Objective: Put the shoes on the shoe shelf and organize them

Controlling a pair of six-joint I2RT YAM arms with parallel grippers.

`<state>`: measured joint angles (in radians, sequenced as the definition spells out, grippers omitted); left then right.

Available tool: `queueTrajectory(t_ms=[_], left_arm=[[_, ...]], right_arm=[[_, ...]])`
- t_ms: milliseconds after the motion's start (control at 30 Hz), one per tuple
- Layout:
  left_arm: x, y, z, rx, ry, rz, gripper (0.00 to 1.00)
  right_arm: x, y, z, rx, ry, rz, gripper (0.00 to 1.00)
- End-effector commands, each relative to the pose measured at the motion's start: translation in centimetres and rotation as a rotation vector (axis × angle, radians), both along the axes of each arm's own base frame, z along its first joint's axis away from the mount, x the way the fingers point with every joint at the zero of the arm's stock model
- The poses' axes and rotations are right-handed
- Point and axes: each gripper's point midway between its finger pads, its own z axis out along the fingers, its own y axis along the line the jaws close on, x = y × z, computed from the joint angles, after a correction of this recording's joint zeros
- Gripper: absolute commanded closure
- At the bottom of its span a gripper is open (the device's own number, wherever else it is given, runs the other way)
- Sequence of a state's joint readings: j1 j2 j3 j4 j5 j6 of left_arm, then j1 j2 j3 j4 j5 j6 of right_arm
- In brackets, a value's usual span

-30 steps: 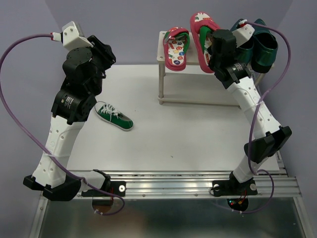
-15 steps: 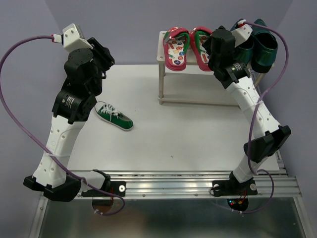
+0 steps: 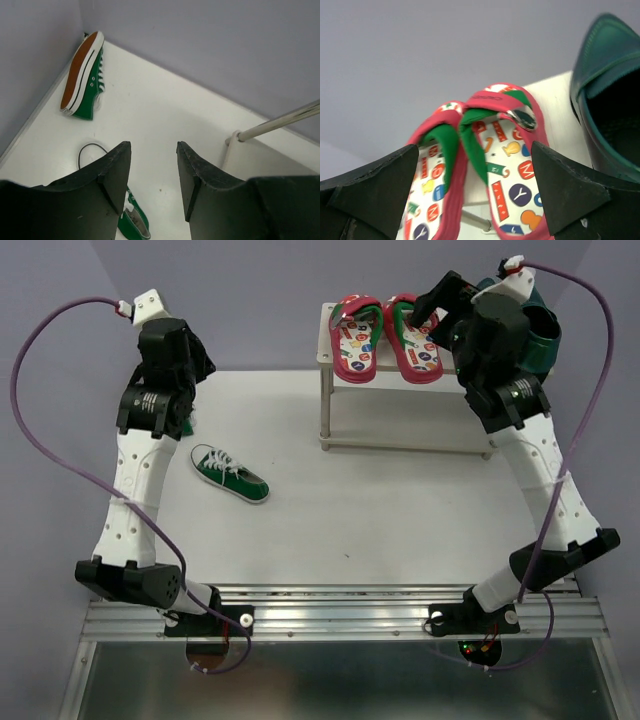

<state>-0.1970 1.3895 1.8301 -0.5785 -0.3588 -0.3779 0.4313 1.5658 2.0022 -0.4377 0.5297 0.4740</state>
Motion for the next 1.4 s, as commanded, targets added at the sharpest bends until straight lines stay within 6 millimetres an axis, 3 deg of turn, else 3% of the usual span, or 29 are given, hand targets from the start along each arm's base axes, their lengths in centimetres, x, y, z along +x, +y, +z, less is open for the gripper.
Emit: queueTrajectory(t_ms=[0, 67, 267, 300, 400, 467, 500, 533, 633, 667, 767, 800, 867, 1033, 1100, 1200, 1300, 1367], left_arm=[[0.9, 0.2, -2.4, 0.032, 0.085, -0.048, 0.48], [1.5, 0.9, -4.0, 0.032, 0.118, -0.037, 0.41], [3.0, 3.5, -7.2, 0.002, 0.191, -0.018, 0.39], [3.3, 3.7, -7.6, -0.006, 0.202, -0.024, 0.39], [3.7, 4.1, -8.5, -0.010, 0.229, -0.018, 0.38], [4.0, 5.6, -9.5, -0.013, 0.255, 0.016, 0.38], [4.1, 6.2, -10.2, -0.015, 0.275, 0.029, 0.38], [4.2, 6.5, -10.5, -0.016, 0.283, 0.039, 0.37], [4.5, 7.7, -11.9, 0.000, 0.324, 0.087, 0.36], [4.4, 7.9, -12.2, 0.004, 0.343, 0.097, 0.36], [4.3, 8.1, -13.8, 0.008, 0.378, 0.110, 0.32], [4.1, 8.2, -14.3, 0.009, 0.388, 0.114, 0.32], [3.5, 8.1, -16.3, 0.005, 0.429, 0.120, 0.31], [1.6, 7.9, -20.8, -0.014, 0.494, 0.128, 0.13], [1.3, 7.9, -21.8, -0.020, 0.509, 0.133, 0.07], [1.2, 7.5, -23.2, -0.041, 0.537, 0.127, 0.06], [0.9, 5.8, -24.7, -0.076, 0.558, 0.104, 0.05], [0.3, 3.4, -26.2, -0.088, 0.570, 0.082, 0.01]], right_arm=[[-6.0, 1.6, 8.8, -0.108, -0.221, 0.254, 0.00], [-7.9, 3.4, 8.3, -0.180, -0.182, 0.402, 0.00], [-13.4, 9.6, 5.3, -0.224, -0.086, 0.873, 0.00], [-15.2, 11.2, 4.1, -0.220, -0.072, 0.954, 0.00], [-16.9, 13.3, 1.3, -0.226, -0.030, 1.036, 0.00], [-18.5, 15.9, -2.6, -0.254, 0.060, 1.098, 0.00], [-19.6, 17.6, -5.6, -0.290, 0.140, 1.120, 0.00], [-19.0, 17.3, -7.3, -0.307, 0.186, 1.085, 0.00], [-21.7, 19.9, -11.9, -0.381, 0.289, 1.117, 0.00], [-22.3, 20.2, -14.5, -0.398, 0.356, 1.122, 0.00], [-22.5, 19.5, -17.5, -0.393, 0.435, 1.089, 0.00], [-22.8, 19.0, -20.0, -0.404, 0.490, 1.082, 0.00], [-23.5, 18.4, -20.9, -0.376, 0.498, 1.077, 0.00], [-24.7, 16.8, -25.7, -0.360, 0.610, 1.042, 0.00], [-24.8, 16.7, -26.5, -0.359, 0.632, 1.032, 0.00], [-24.6, 16.6, -27.2, -0.351, 0.645, 1.013, 0.00], [-24.4, 16.8, -27.2, -0.332, 0.634, 1.005, 0.00], [-23.8, 16.4, -27.4, -0.326, 0.630, 0.953, 0.00]])
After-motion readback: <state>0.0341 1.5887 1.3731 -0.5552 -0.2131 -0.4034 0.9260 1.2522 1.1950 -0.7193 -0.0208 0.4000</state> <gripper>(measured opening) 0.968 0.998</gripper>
